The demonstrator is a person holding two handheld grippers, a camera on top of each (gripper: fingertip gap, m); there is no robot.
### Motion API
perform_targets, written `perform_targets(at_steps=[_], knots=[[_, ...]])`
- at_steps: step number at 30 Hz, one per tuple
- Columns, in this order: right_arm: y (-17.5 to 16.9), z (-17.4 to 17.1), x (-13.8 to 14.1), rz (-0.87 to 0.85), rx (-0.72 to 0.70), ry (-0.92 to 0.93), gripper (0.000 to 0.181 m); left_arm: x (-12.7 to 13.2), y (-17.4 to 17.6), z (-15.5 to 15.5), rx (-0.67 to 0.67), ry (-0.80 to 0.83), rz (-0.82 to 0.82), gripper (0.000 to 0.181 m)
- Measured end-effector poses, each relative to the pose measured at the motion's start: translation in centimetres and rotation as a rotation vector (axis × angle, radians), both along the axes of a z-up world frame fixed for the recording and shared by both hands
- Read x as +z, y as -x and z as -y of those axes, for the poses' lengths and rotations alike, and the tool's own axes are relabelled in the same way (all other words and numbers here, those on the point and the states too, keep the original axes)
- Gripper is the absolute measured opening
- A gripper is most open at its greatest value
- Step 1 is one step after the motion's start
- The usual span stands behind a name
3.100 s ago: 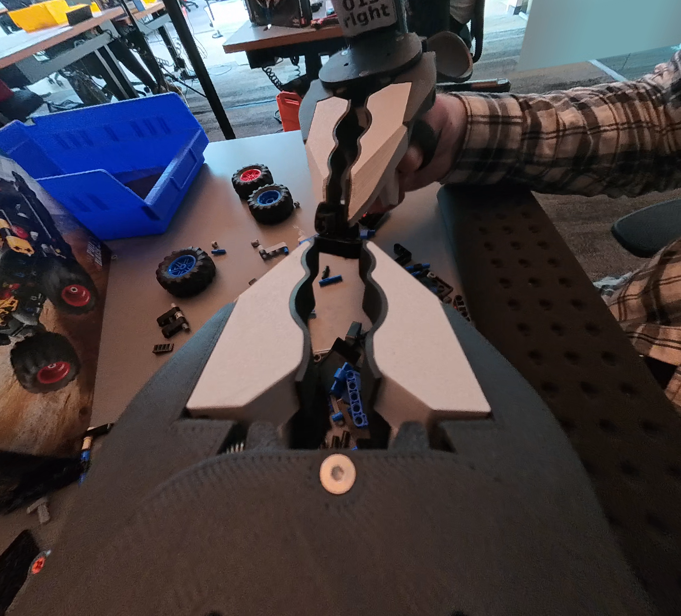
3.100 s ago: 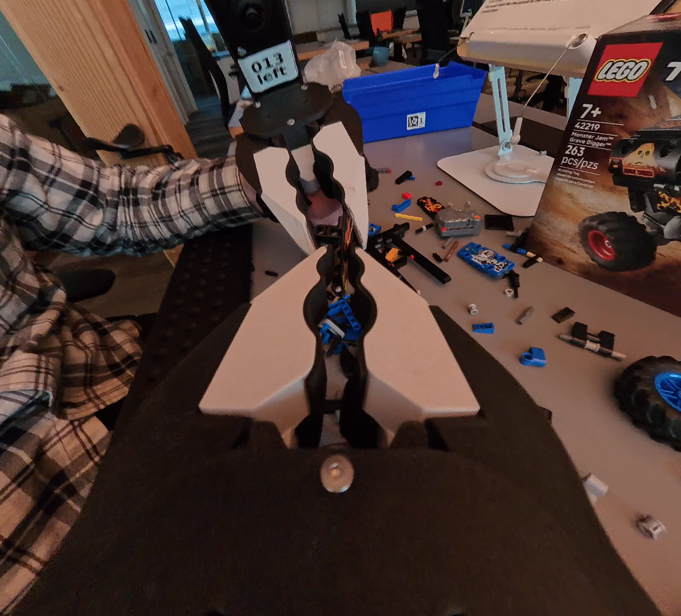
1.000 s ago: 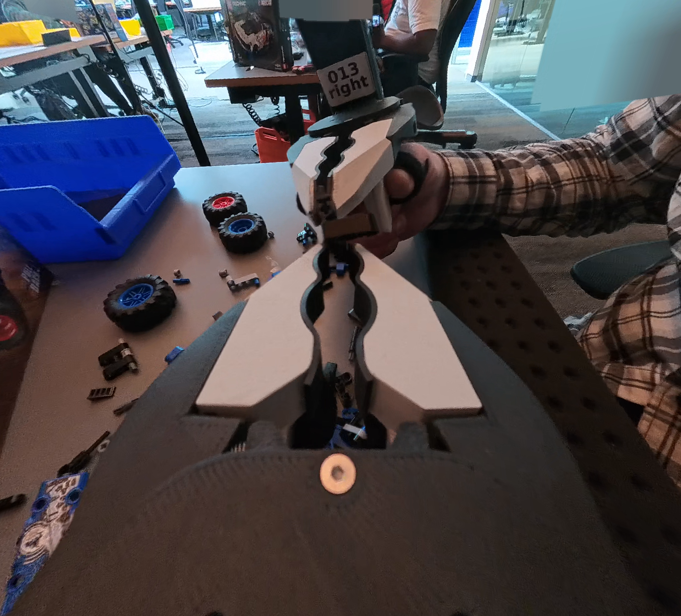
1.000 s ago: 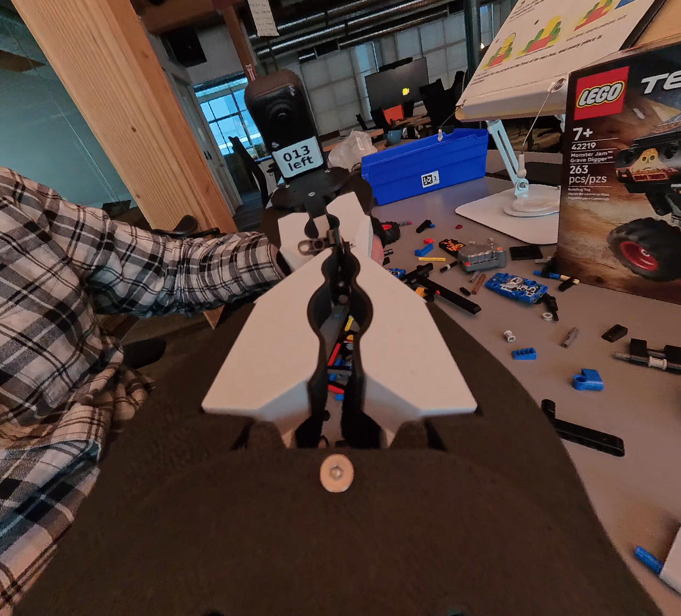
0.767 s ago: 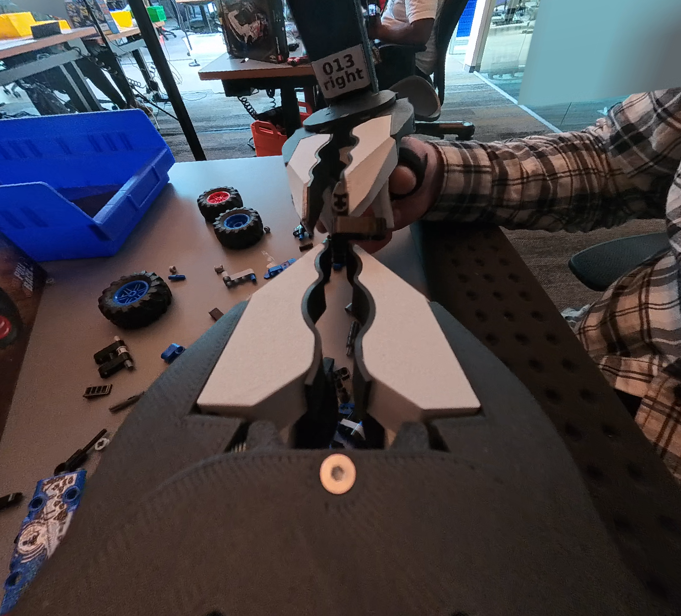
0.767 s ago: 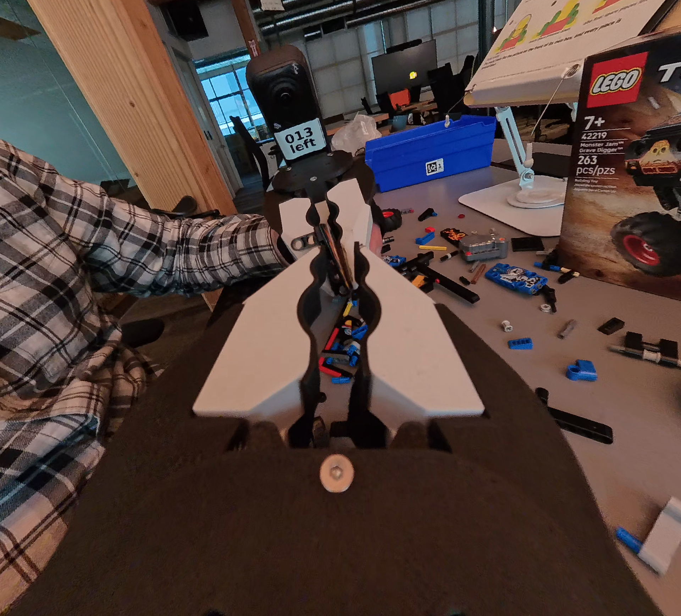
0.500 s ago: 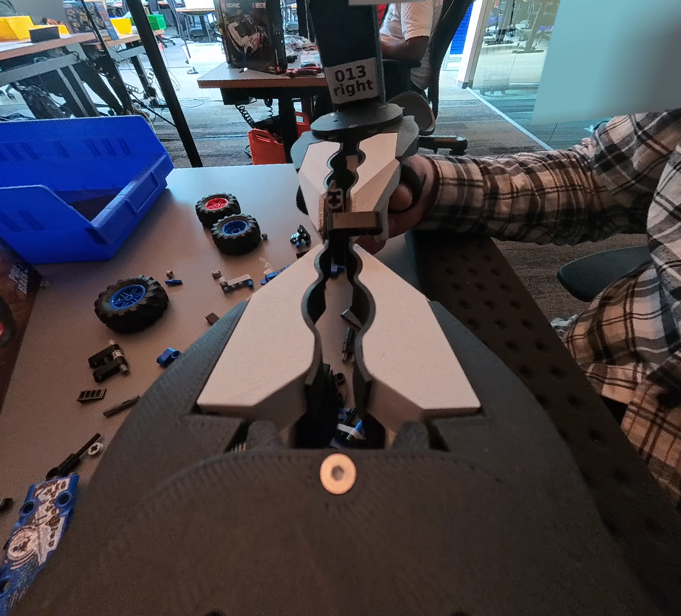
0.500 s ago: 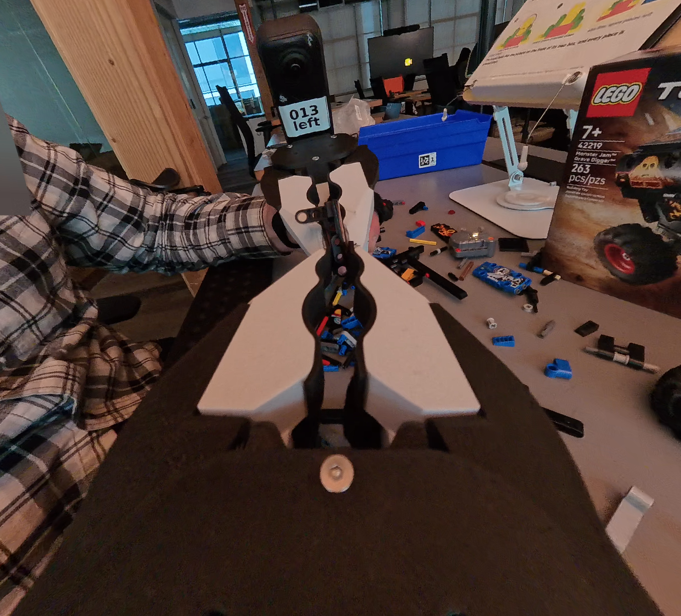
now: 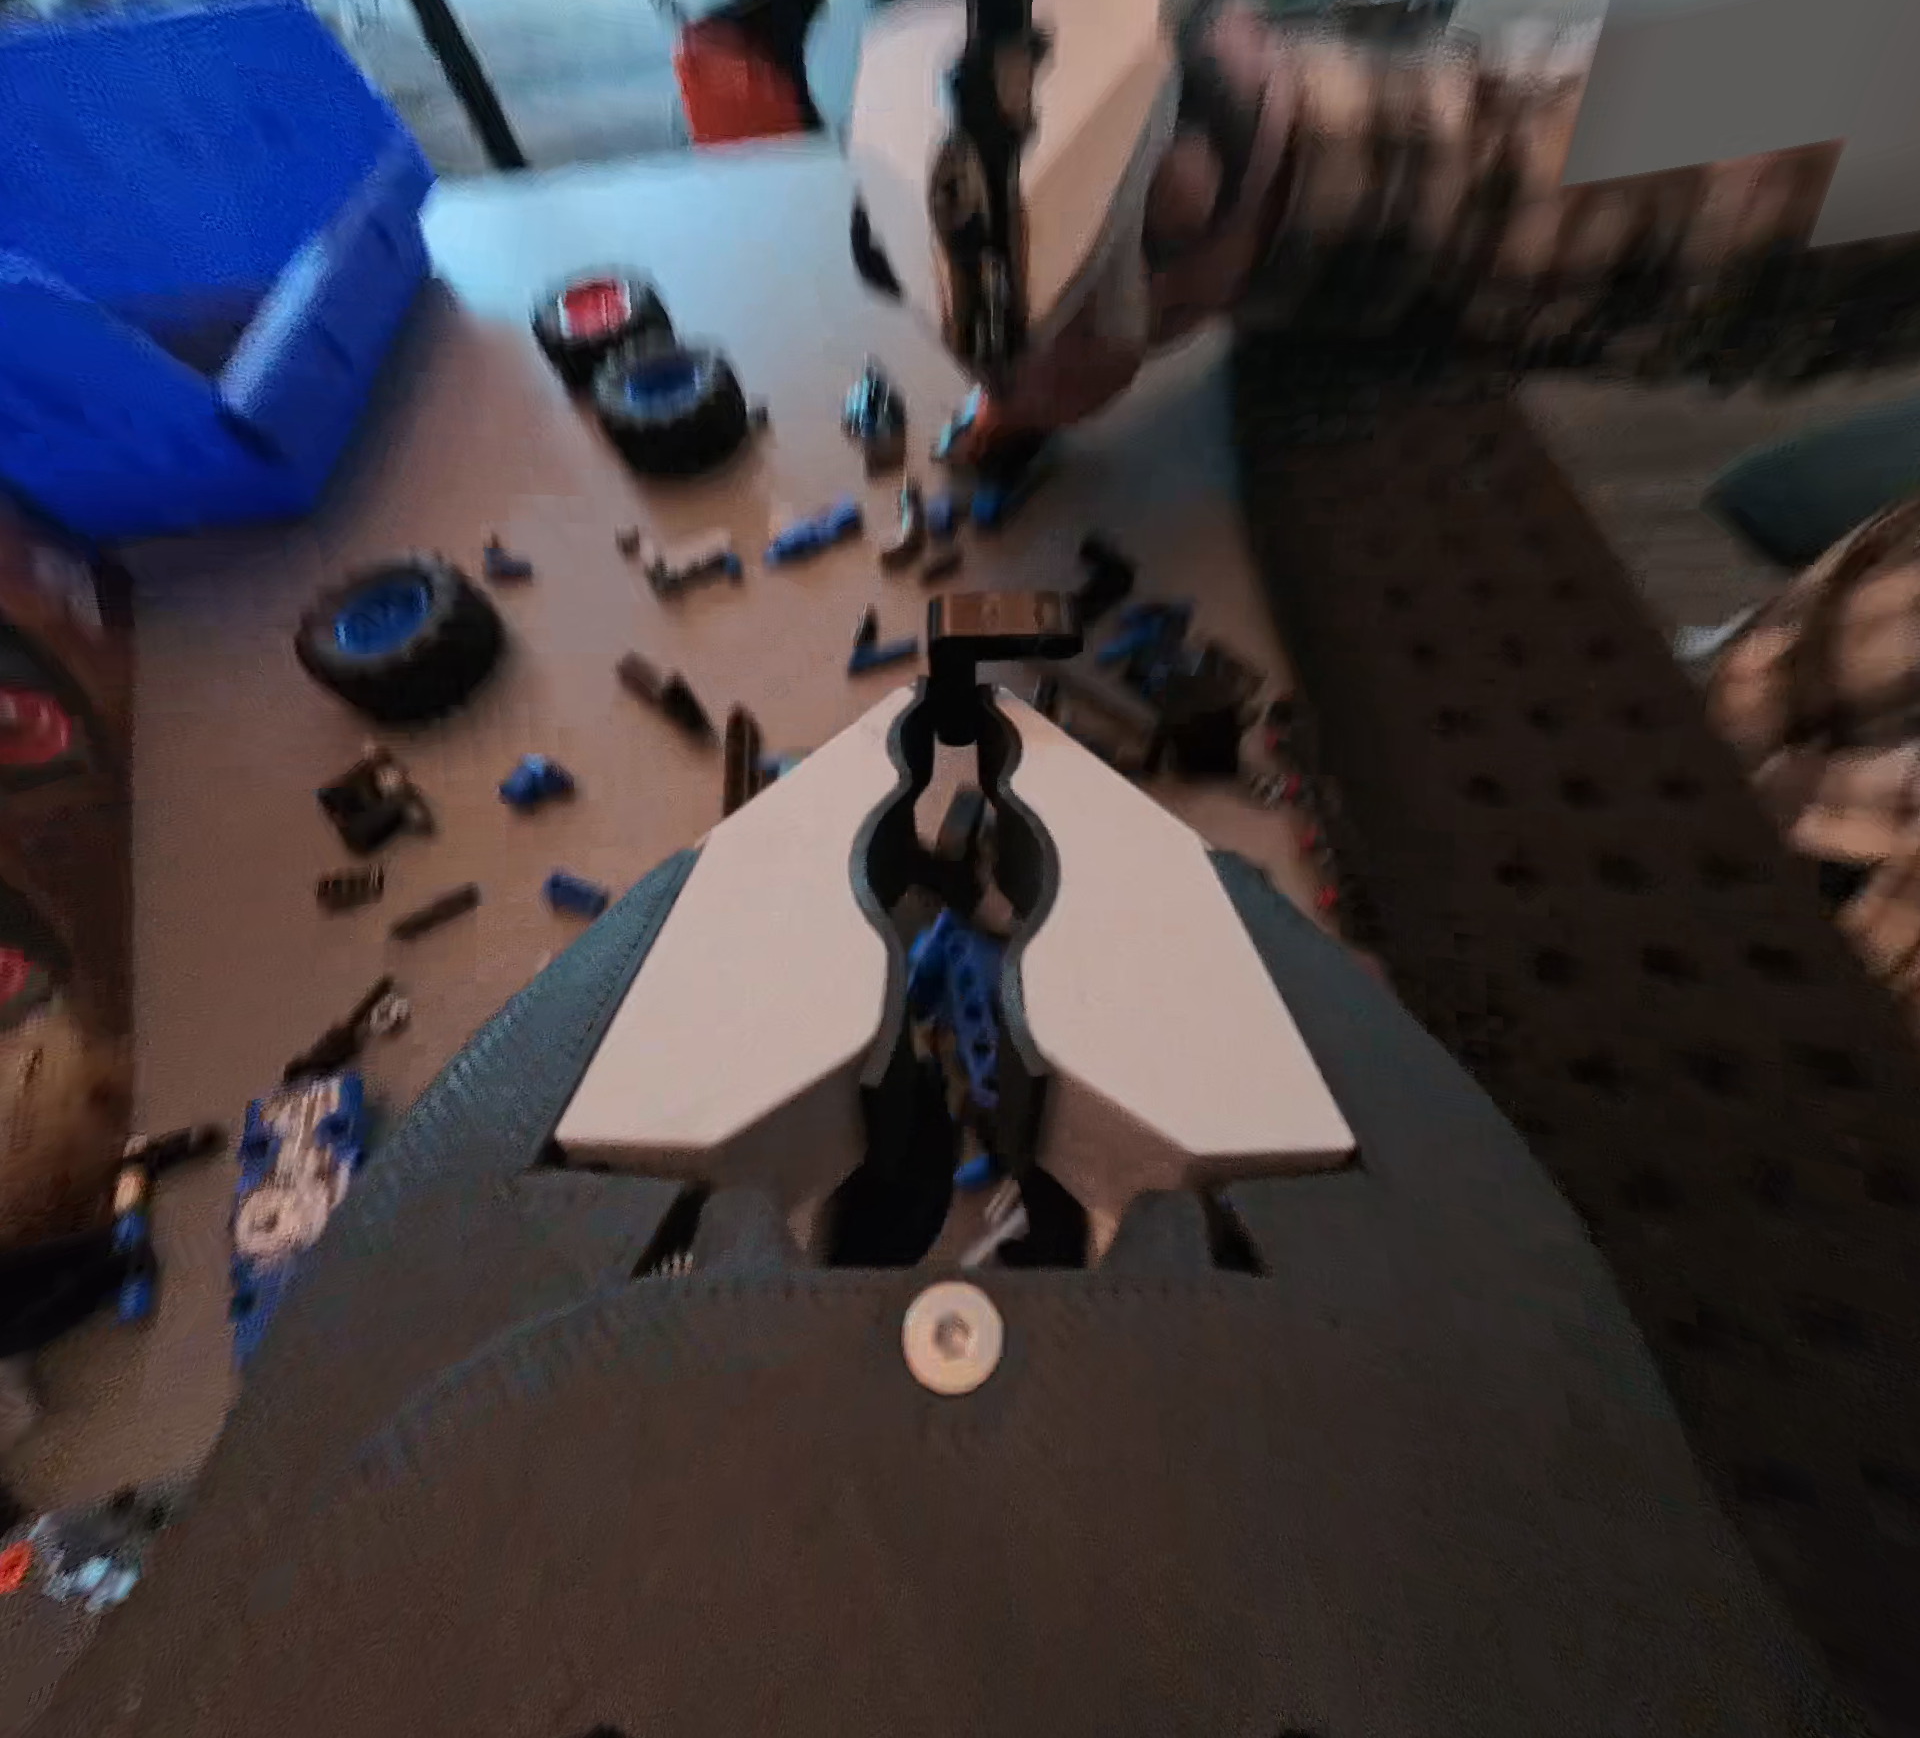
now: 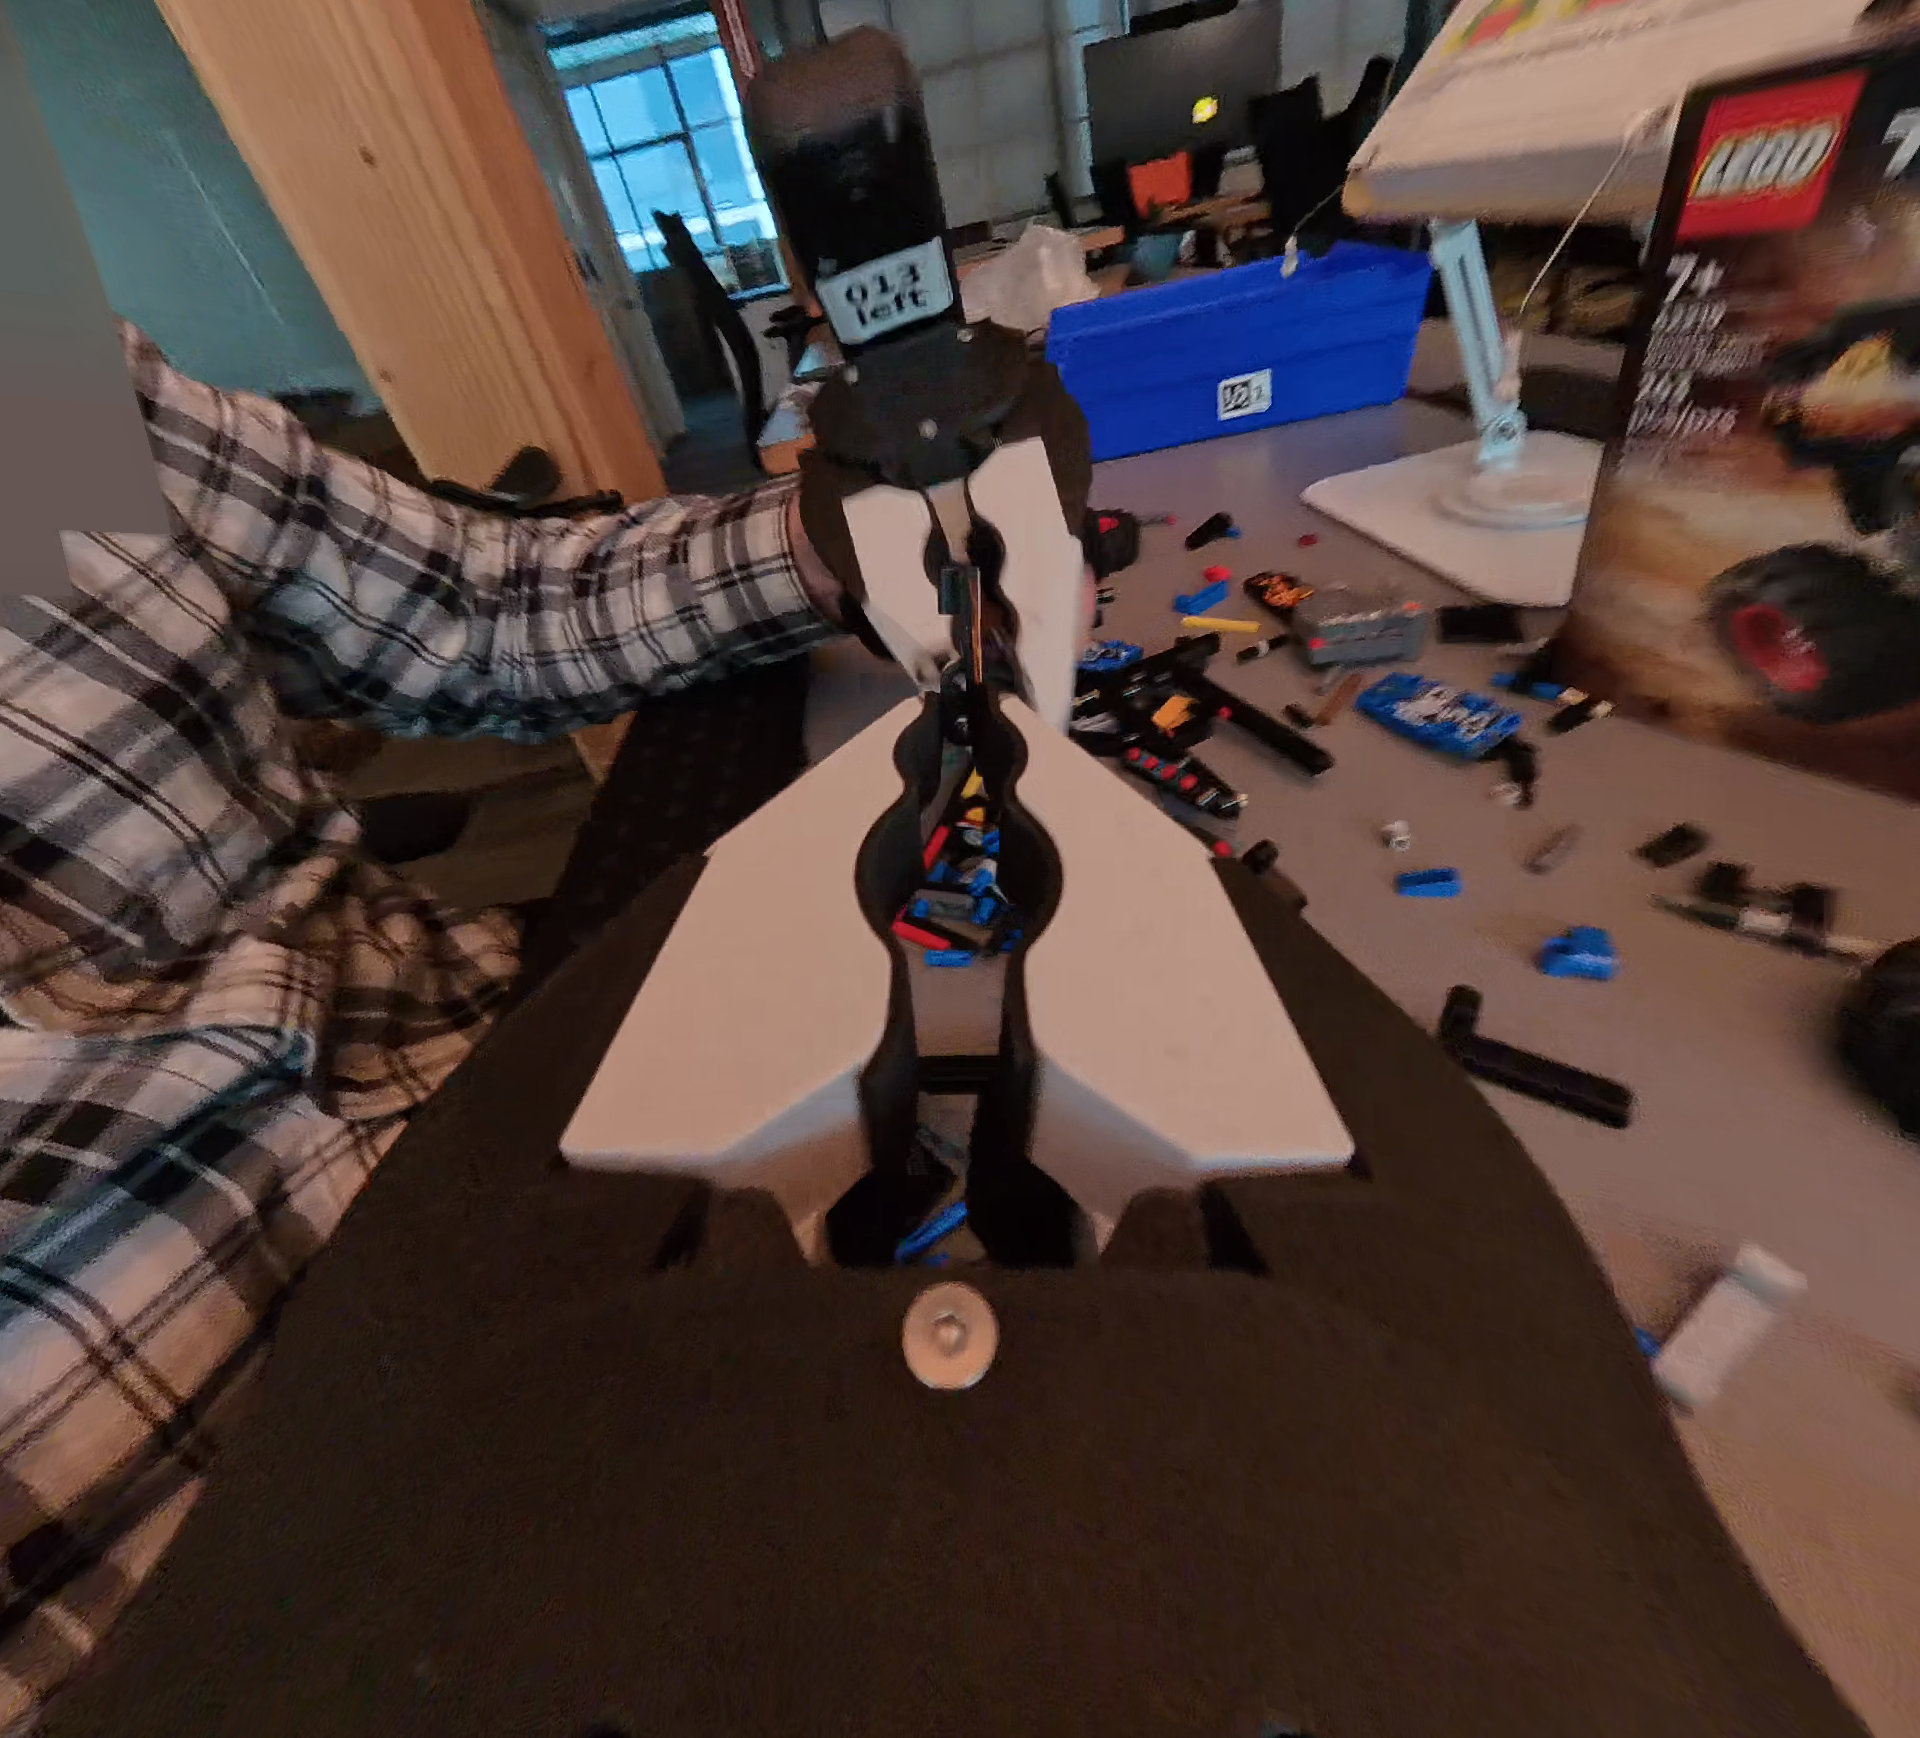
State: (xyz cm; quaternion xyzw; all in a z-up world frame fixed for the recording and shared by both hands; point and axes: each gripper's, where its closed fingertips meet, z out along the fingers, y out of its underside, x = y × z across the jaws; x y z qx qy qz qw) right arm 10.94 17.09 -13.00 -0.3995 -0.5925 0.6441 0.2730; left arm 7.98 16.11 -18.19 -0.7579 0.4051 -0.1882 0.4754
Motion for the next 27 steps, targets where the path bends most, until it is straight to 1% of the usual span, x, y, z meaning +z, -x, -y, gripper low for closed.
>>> perform_targets(at_steps=[1,3,5,6,8,9,11,13,15,17,19,21,23,25,27], knots=[[0.2,-0.1,-0.2,0.016,0.006,0.031,0.005,-1.5,0.2,0.1,0.002,0.028,-0.064,0.005],[0.4,-0.4,-0.7,0.046,0.006,0.058,0.005,-2.6,0.1,0.0,0.007,0.039,-0.114,0.008],[0.7,-0.5,-1.5,0.096,0.010,0.100,0.005,-3.6,0.6,-0.2,0.024,0.064,-0.174,0.020],[0.8,-0.5,-1.6,0.095,0.004,0.089,0.005,-3.6,0.9,-0.5,0.039,0.057,-0.179,0.026],[1.0,-0.5,-1.8,0.102,-0.006,0.078,0.005,-2.9,1.0,-0.6,0.053,0.032,-0.165,0.035],[1.0,-0.4,-1.8,0.100,-0.004,0.071,0.005,-2.0,0.7,-0.6,0.053,0.006,-0.131,0.035],[1.0,-0.1,-1.7,0.097,0.000,0.059,0.005,0.6,-0.8,-0.2,0.013,-0.053,0.010,0.027],[1.0,0.4,-1.8,0.101,0.018,0.048,0.005,2.2,-1.6,-0.6,0.016,-0.087,0.088,0.021],[1.2,0.9,-1.7,0.098,0.029,0.042,0.006,2.7,-2.7,-0.3,-0.025,-0.092,0.127,0.014],[1.1,0.9,-1.5,0.084,0.029,0.039,0.005,3.0,-2.7,-0.4,-0.012,-0.117,0.133,0.005],[1.0,1.0,-1.2,0.070,0.035,0.043,0.005,3.3,-2.8,-0.3,-0.021,-0.104,0.176,0.004],[0.9,1.0,-1.3,0.071,0.034,0.031,0.005,3.2,-2.8,-0.3,-0.021,-0.102,0.181,0.004],[0.8,1.1,-1.2,0.062,0.041,0.030,0.005,3.5,-2.9,-0.3,-0.027,-0.089,0.217,0.006],[0.7,1.2,-1.3,0.067,0.047,0.027,0.005,3.4,-2.8,-0.3,-0.023,-0.076,0.225,0.012],[0.6,1.3,-1.3,0.063,0.055,0.022,0.005,3.6,-3.0,-0.2,-0.027,-0.086,0.237,0.010]])
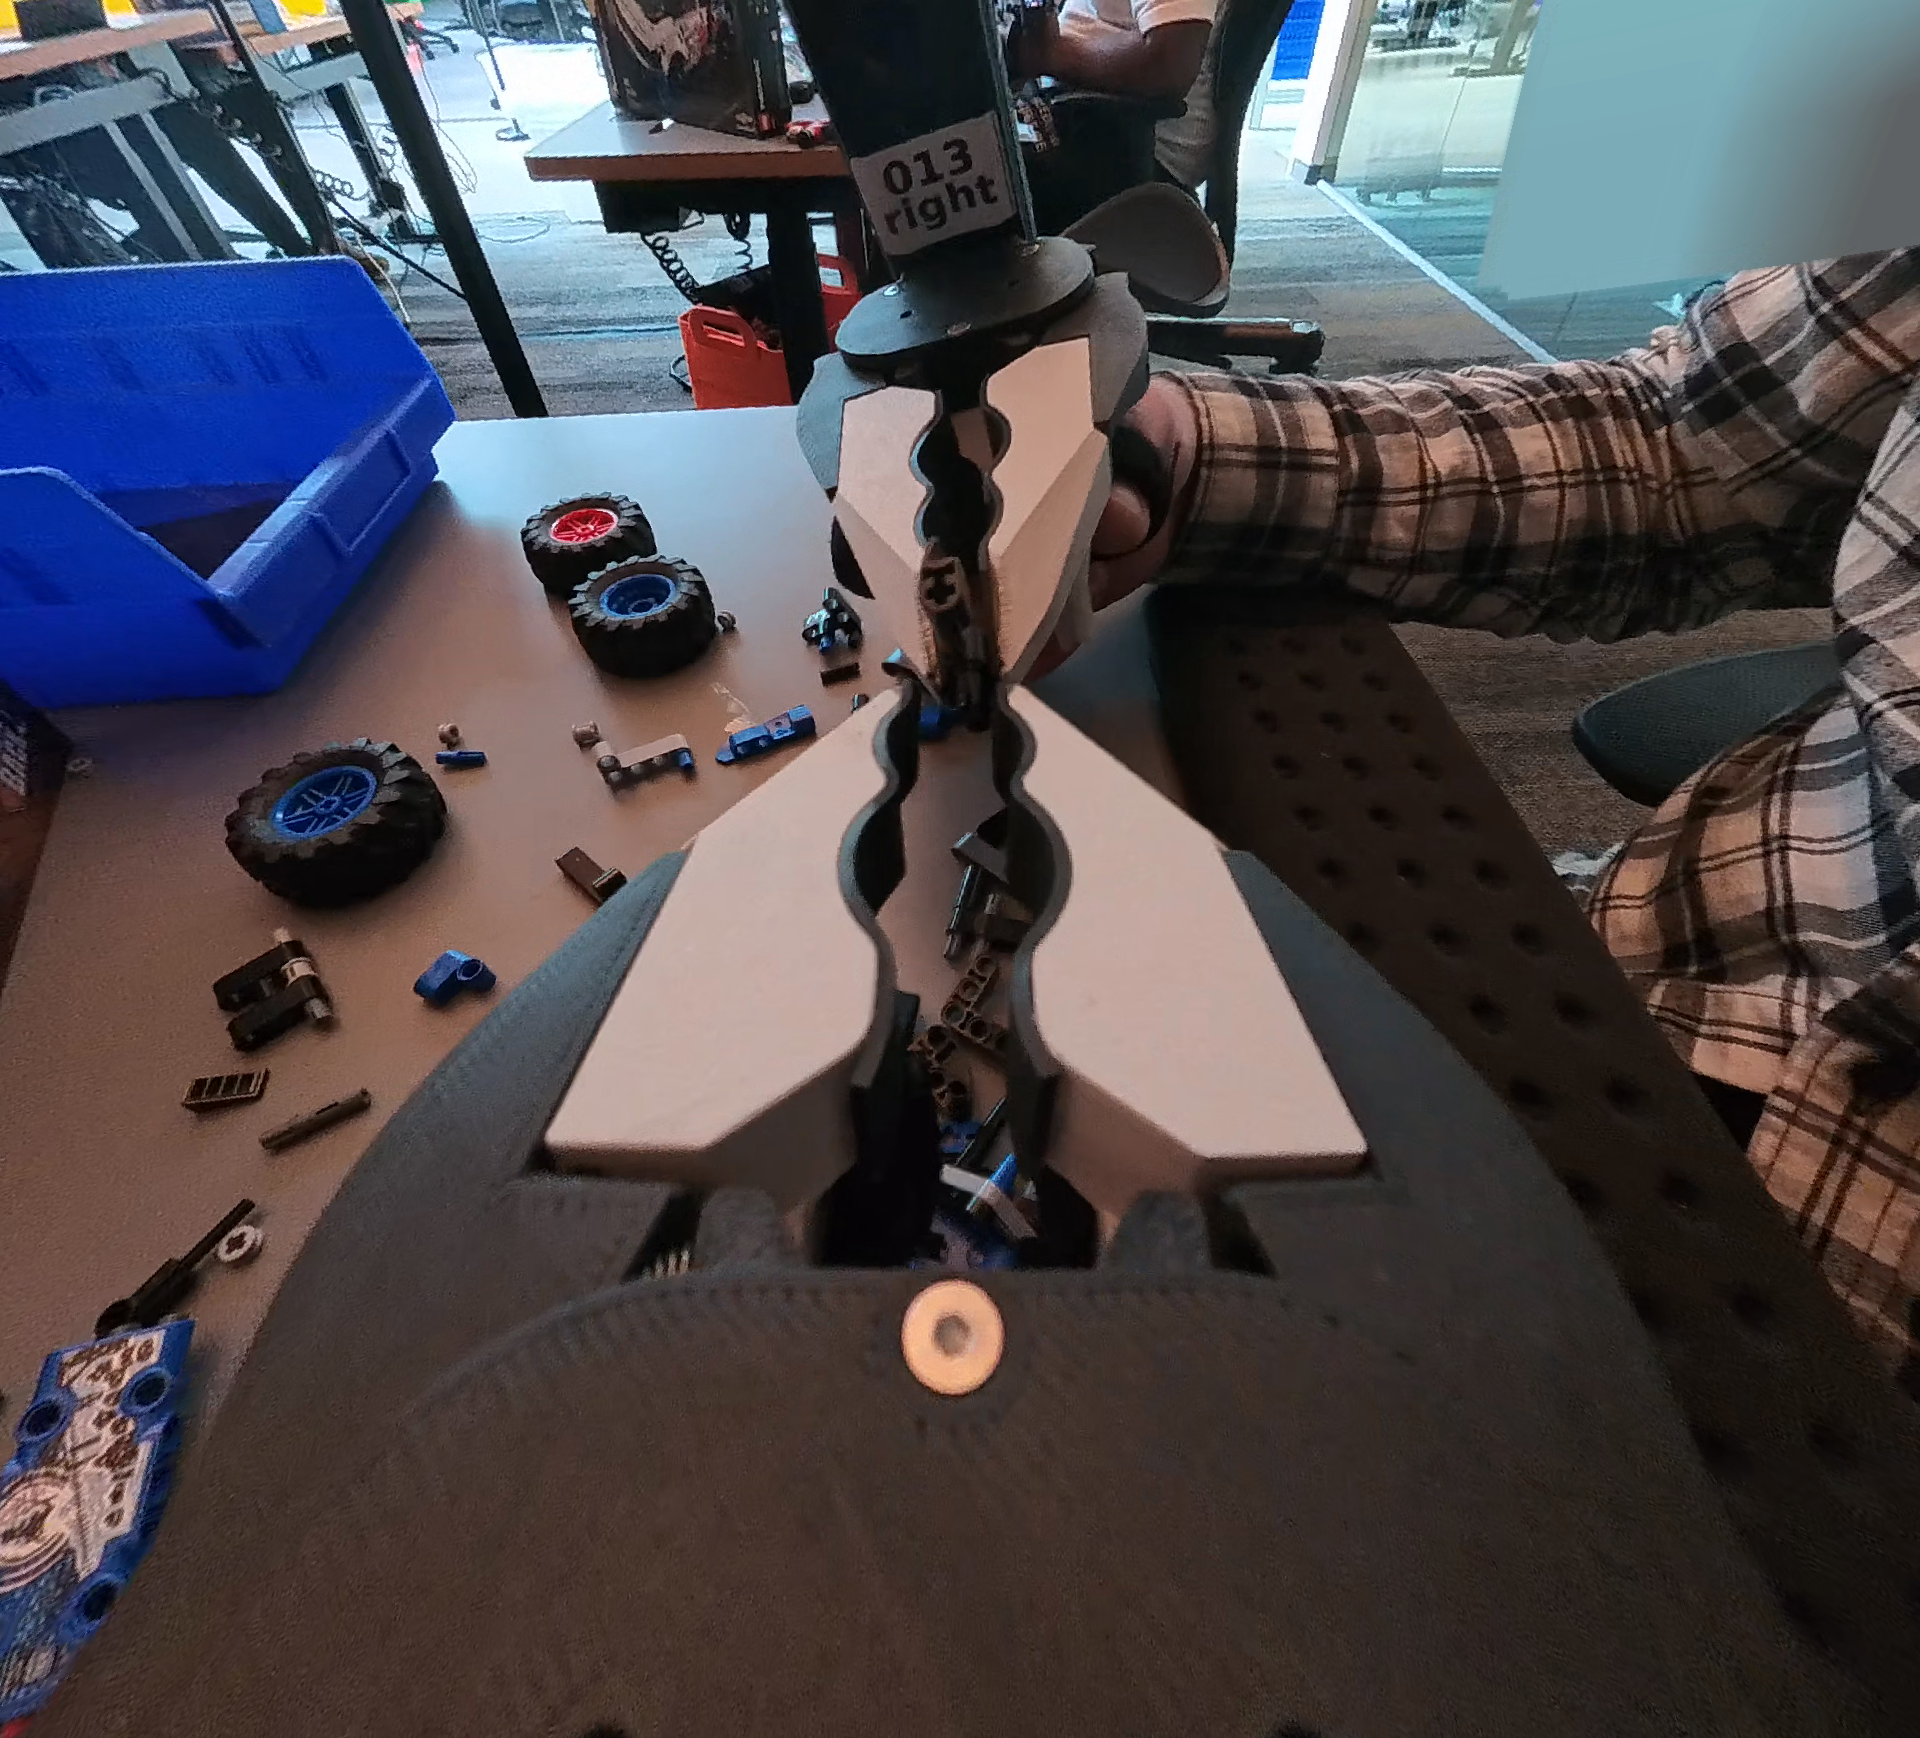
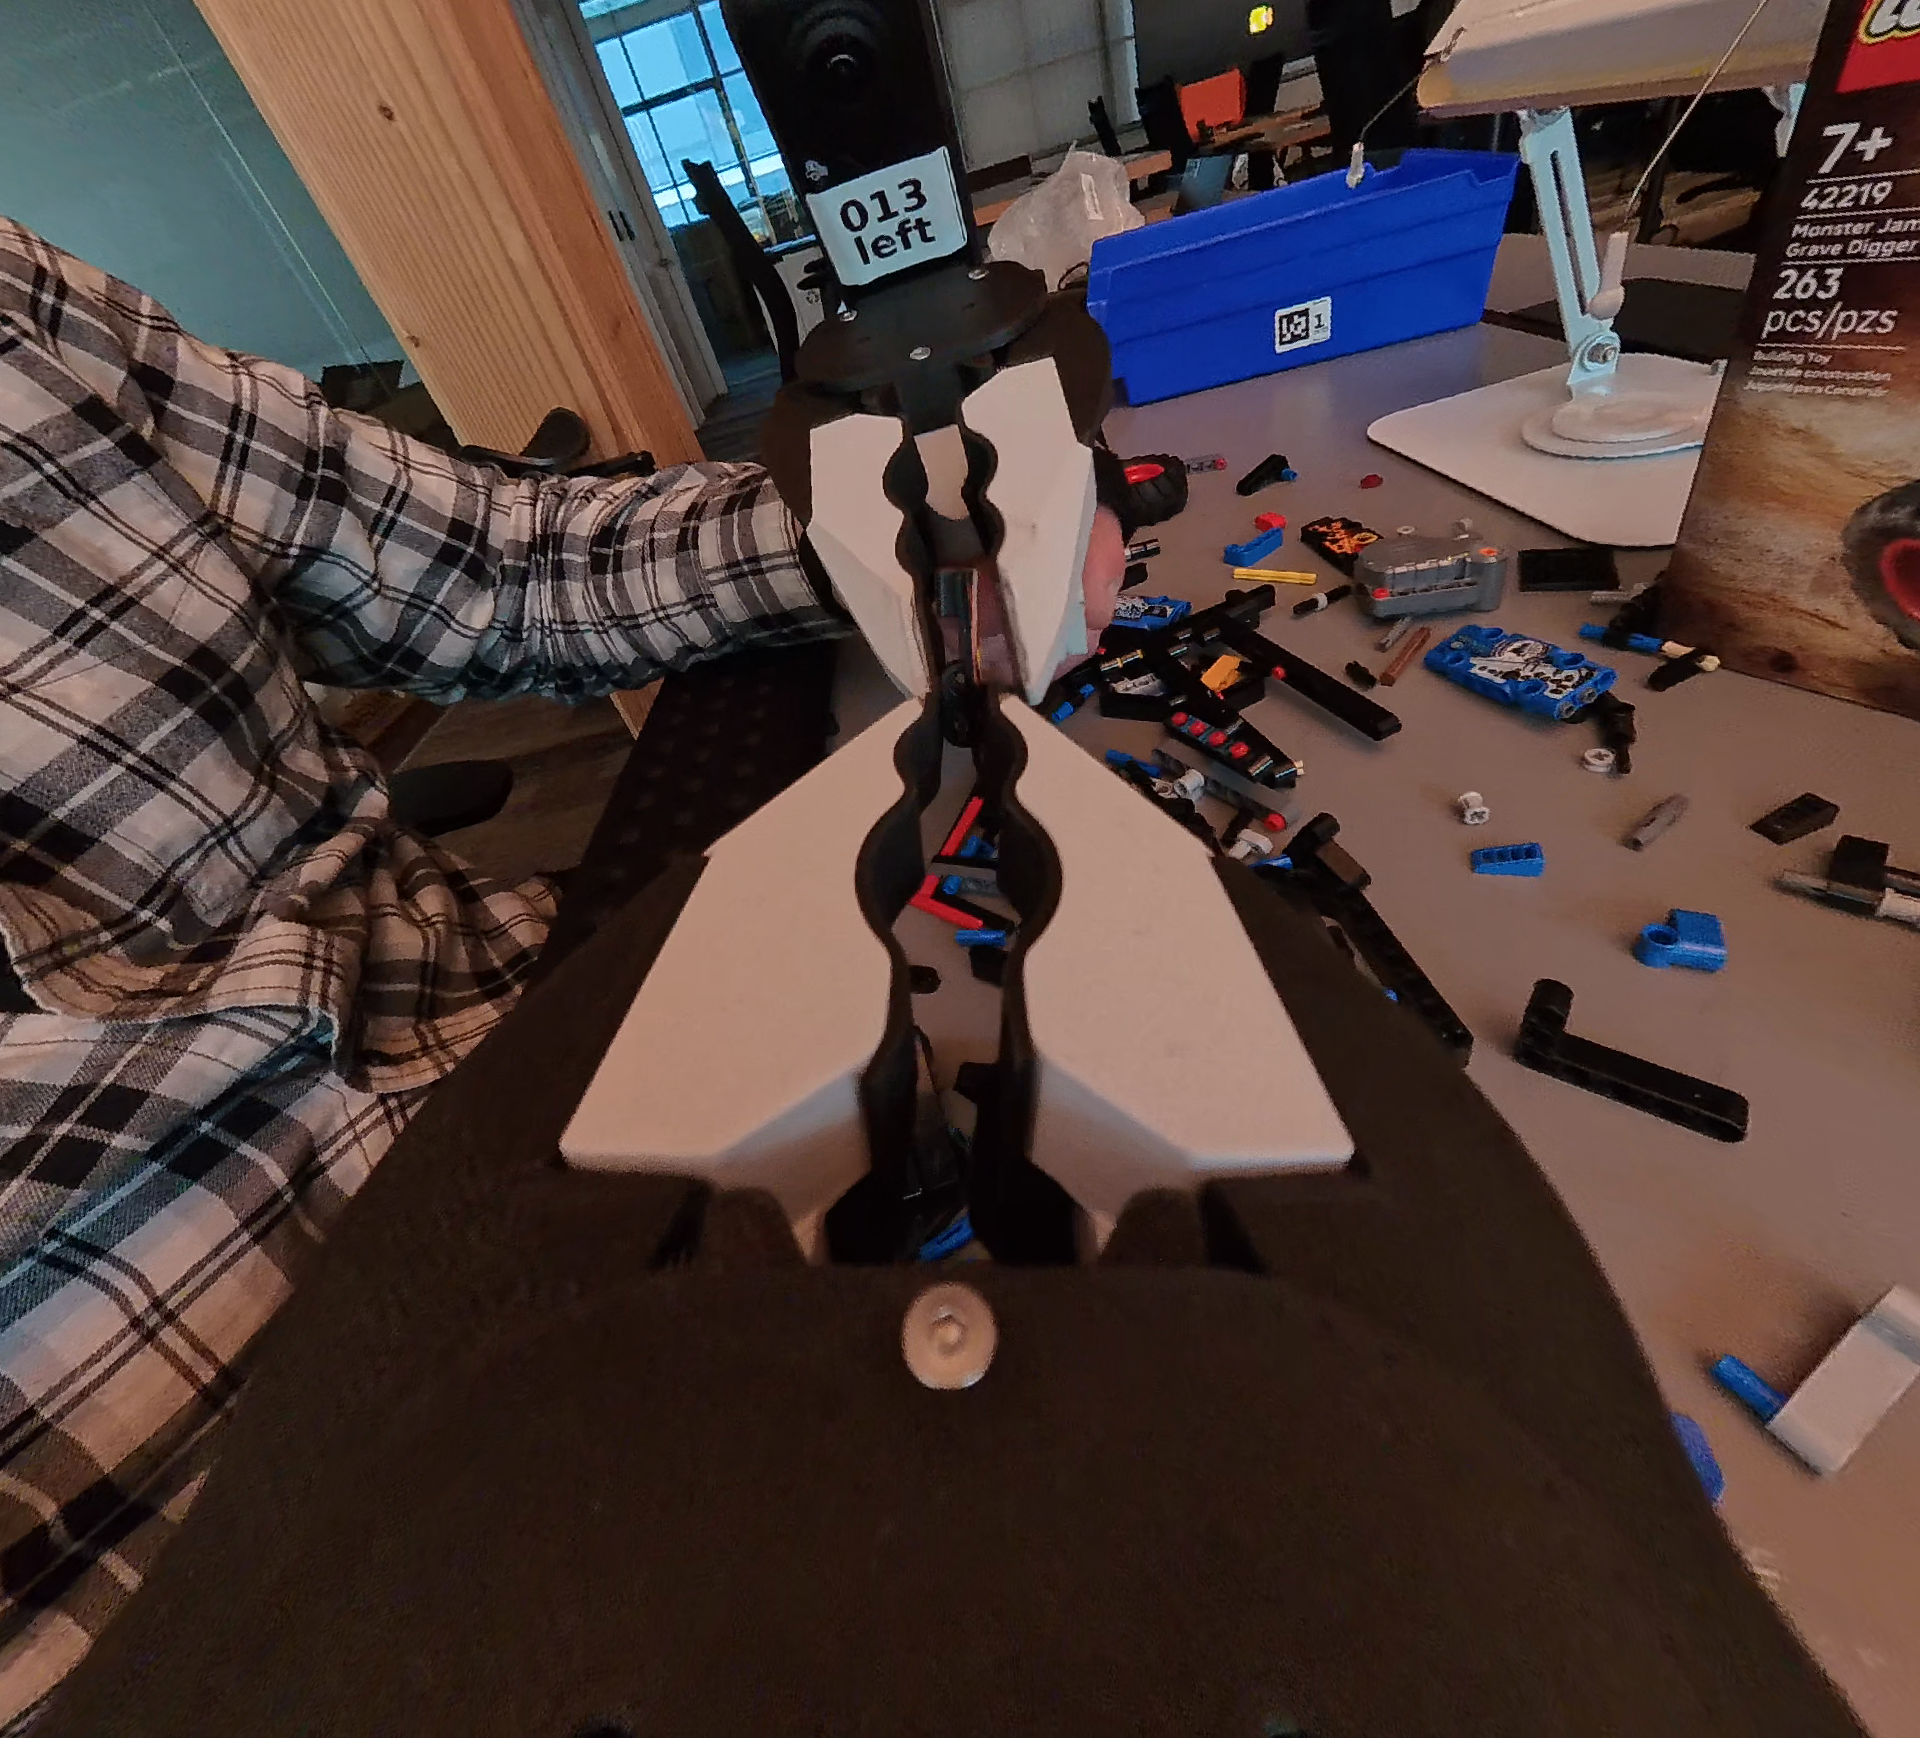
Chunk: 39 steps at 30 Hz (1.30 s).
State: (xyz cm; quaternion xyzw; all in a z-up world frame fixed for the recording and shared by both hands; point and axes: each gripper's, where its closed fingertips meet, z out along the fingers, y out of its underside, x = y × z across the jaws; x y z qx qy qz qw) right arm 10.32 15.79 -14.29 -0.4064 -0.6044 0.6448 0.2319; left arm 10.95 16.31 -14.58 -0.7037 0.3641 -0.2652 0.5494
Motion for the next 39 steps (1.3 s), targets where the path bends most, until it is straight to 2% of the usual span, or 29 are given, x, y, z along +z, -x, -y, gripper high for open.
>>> perform_targets(at_steps=[4,12,16,23,24,26,27,28,30,35,37,39], knots=[[-0.2,0.0,0.1,-0.007,0.006,0.003,0.006,0.2,-0.3,0.3,-0.011,-0.029,-0.016,0.002],[-0.2,0.2,0.1,-0.022,-0.005,-0.032,0.007,0.0,-0.3,0.4,-0.002,-0.052,-0.076,0.001],[-0.5,0.7,0.3,-0.067,-0.008,-0.129,0.005,0.3,-0.5,1.0,-0.023,-0.088,-0.092,0.001],[-1.0,1.5,1.0,-0.118,0.014,-0.155,0.005,0.8,-0.8,2.0,-0.071,-0.112,-0.108,0.000],[-1.2,1.2,1.2,-0.129,0.012,-0.143,0.005,0.8,-0.3,2.0,-0.058,-0.116,-0.113,0.000],[-3.6,-2.8,4.4,-0.265,-0.081,0.025,0.004,3.3,3.4,2.1,0.030,-0.153,0.002,0.000],[-4.2,-3.8,4.6,-0.278,-0.118,0.028,0.004,4.1,4.3,1.9,0.072,-0.181,-0.001,0.000],[-3.5,-3.3,3.7,-0.234,-0.118,-0.012,0.005,3.4,3.8,1.4,0.072,-0.171,-0.043,0.001],[-1.6,-1.0,2.1,-0.154,-0.053,-0.062,0.005,-0.1,2.1,1.1,0.006,-0.072,-0.160,0.002],[-1.3,-2.0,0.8,-0.070,-0.048,0.018,0.004,-5.3,3.0,1.0,-0.004,0.083,-0.313,0.007],[-0.9,-1.7,0.1,-0.039,-0.055,-0.017,0.005,-6.5,2.9,0.8,0.005,0.116,-0.352,0.029],[-0.8,-1.9,0.2,-0.039,-0.062,-0.012,0.005,-5.7,2.6,0.8,0.005,0.099,-0.307,0.033]])
